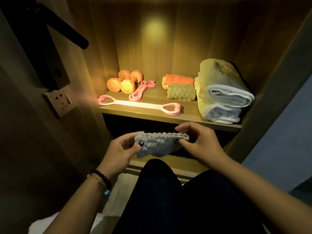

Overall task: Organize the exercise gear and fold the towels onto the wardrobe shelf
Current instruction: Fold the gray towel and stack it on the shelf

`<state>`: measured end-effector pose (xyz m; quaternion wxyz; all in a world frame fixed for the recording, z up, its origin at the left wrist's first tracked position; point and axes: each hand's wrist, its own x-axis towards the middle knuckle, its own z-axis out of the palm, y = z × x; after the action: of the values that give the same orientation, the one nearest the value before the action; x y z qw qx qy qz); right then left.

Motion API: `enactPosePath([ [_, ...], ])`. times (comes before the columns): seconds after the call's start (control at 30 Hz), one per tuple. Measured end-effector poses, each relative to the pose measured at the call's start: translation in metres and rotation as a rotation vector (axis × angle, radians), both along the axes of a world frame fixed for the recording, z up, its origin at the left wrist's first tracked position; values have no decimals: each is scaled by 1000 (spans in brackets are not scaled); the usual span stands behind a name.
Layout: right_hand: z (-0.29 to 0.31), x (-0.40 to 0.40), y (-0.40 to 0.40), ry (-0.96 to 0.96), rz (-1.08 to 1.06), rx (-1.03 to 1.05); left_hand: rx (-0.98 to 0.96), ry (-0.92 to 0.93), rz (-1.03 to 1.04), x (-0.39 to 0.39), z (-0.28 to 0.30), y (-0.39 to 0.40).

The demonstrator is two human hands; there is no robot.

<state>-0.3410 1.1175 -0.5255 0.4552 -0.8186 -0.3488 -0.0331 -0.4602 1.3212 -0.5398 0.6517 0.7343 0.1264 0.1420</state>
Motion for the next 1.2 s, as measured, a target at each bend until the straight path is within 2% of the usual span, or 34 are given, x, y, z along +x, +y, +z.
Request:
enactPosePath([
  [0.1,-51,-27,-17,34,74,-105,139,93,-72,-28,-40,-8],
  [0.2,-82,-45,-28,74,130,-115,126,116,-79,-49,-64,-10],
  [0.33,-92,-59,-36,166,169,-59,88,81,-73,-72,-73,-18],
  [0.47,-103,-74,-44,199,183,-20,287,142,5,-88,-82,-19],
  [0.53,-111,-84,-47,237,182,-12,327,126,46,-94,-84,-21],
  [0.7,-115,-97,-45,305,160,58,281,112,155,-97,-87,-30],
  [0.87,-116,-95,-33,381,22,90,190,165,308,-90,-89,-40],
  [1.03,-118,-96,-24,218,-22,-18,193,244,352,-80,-90,-40],
  [1.13,-120,-94,-24,-79,0,-120,176,255,342,-78,-92,-40],
  [1.2,-120,-93,-24,-260,37,-157,300,206,333,-80,-92,-39],
])
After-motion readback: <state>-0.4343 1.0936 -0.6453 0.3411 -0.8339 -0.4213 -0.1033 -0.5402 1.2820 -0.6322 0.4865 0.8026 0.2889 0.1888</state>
